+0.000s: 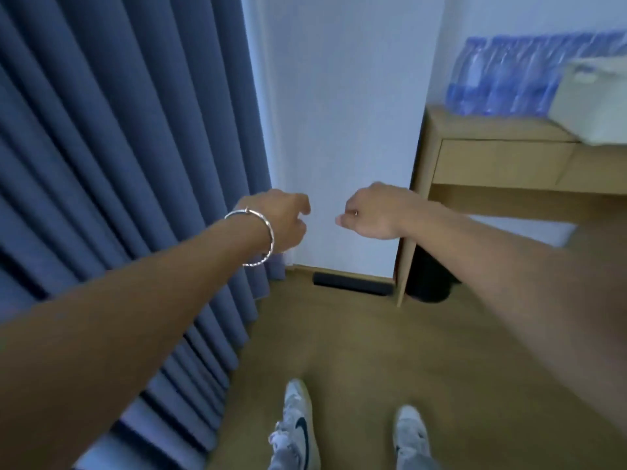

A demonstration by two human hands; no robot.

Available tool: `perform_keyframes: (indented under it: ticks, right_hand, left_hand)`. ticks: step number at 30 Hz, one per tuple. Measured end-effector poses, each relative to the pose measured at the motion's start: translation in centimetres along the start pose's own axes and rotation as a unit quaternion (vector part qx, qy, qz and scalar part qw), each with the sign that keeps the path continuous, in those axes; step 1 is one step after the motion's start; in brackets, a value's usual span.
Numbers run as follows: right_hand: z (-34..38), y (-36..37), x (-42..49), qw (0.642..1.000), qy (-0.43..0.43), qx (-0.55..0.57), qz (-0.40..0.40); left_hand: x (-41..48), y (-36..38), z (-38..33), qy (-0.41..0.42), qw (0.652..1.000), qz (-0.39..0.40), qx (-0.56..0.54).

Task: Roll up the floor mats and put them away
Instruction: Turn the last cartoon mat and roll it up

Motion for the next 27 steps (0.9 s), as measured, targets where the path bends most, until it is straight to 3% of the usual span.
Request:
perform_keyframes:
  ticks: [4, 7, 12, 20, 23, 27]
  right_hand:
    - [4.0, -15.8, -7.9, 0.987, -0.025, 0.038, -0.155]
    - [5.0, -20.1, -12.1, 0.977, -0.037, 0.046, -0.203]
    - [7.1, -16.6, -13.3, 0.988, -0.055, 0.029, -0.143]
    - [9.6, -12.3, -7.9, 0.991, -0.099, 0.038, -0.088]
    - [12.1, -8.7, -3.9, 0.990, -0.133, 0.033, -0.017]
    - [19.0, -5.9, -0.3, 0.974, -0.192, 0.069, 0.100]
  left_hand:
    - [-5.8, -15.1, 0.4, -0.023, 0.996, -0.085, -0.006]
    - [-9.7, -19.5, -0.8, -0.023, 0.990, -0.140, 0.007]
    - [-14.0, -18.4, -1.2, -0.040, 0.992, -0.110, 0.057]
    - [-11.7, -14.2, 2.4, -0.072, 0.993, -0.080, 0.052]
    - [-11.5, -11.5, 6.1, -0.102, 0.993, -0.032, 0.058]
    - [-16.0, -14.8, 14.2, -0.207, 0.976, -0.001, 0.061]
Point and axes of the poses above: each hand's wrist, its own x-axis towards the middle knuckle, its own y-axis out of the palm, z = x × y, the point moved 5 cm from there along x, towards the middle knuckle, and after that the axes turned 1 degree about -y, right-handed, at the moved point
